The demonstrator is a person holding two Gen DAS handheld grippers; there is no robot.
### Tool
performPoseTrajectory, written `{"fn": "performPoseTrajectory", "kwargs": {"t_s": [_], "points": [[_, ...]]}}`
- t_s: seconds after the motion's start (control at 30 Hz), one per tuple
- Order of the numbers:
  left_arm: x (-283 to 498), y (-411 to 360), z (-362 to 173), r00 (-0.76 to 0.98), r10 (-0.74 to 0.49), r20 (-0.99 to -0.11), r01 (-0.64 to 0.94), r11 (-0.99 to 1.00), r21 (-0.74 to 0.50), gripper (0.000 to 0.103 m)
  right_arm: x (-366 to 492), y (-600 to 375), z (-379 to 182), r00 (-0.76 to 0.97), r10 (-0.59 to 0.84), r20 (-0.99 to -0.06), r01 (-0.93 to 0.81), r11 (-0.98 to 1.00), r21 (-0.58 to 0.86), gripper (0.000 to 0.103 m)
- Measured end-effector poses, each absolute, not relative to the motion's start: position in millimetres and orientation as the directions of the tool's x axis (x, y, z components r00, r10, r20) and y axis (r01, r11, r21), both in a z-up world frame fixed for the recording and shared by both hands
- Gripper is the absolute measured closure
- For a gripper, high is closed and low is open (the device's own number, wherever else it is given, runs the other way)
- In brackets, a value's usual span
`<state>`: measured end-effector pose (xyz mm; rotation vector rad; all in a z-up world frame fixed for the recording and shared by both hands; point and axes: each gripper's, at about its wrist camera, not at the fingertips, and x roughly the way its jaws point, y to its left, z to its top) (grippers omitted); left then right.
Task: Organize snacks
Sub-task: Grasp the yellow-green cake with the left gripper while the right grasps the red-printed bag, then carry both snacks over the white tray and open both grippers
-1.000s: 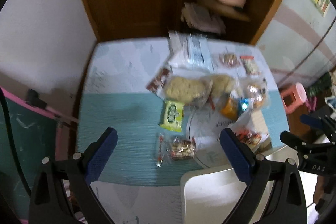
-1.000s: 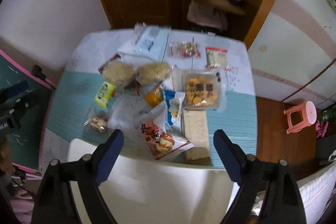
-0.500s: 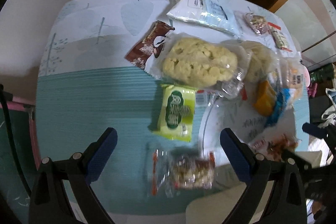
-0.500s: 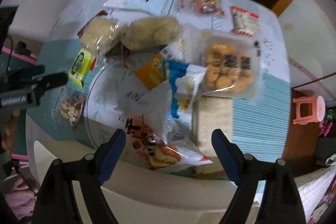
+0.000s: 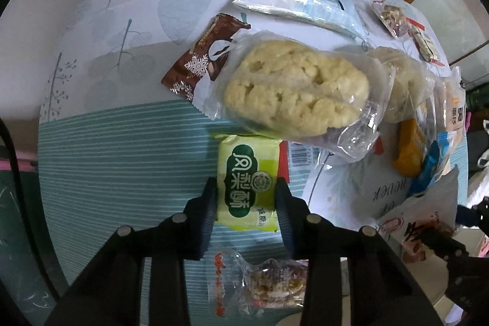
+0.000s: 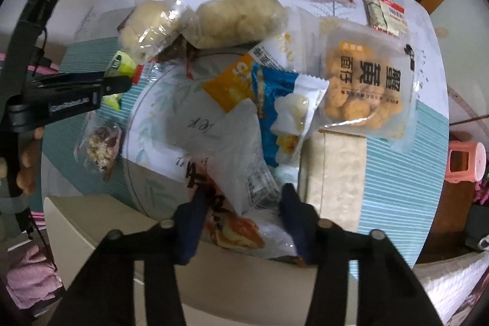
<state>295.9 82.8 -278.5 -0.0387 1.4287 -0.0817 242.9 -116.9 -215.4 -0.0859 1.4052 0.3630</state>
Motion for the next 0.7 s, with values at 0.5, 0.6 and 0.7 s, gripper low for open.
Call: {"fn": "performPoseTrajectory", "kwargs": {"t_s": [0.5,0.6,0.7], "points": [[246.9,79.6,-160.4,0.374,-0.075,-0.924,0.062,0.997,-0.056,0.069,208.6,-140.6,-119.9,0.385,0.245,-0.89,-0.264,0.953,0.148,0.079],[222.5,66.4,-119.7,0.433,-0.09,-0.897,0.1,0.994,-0.052,0.069,195.0,-144.9,-93.1,0.433,0.269,-0.86,-0.253,0.952,0.17,0.079],[189.2,55.9,-83.7,0.473,-0.109,-0.874,0.137,0.989,-0.049,0.069,175.0,-150.0,-68.4,0.465,0.291,-0.836,-0.252,0.949,0.19,0.079]]}}
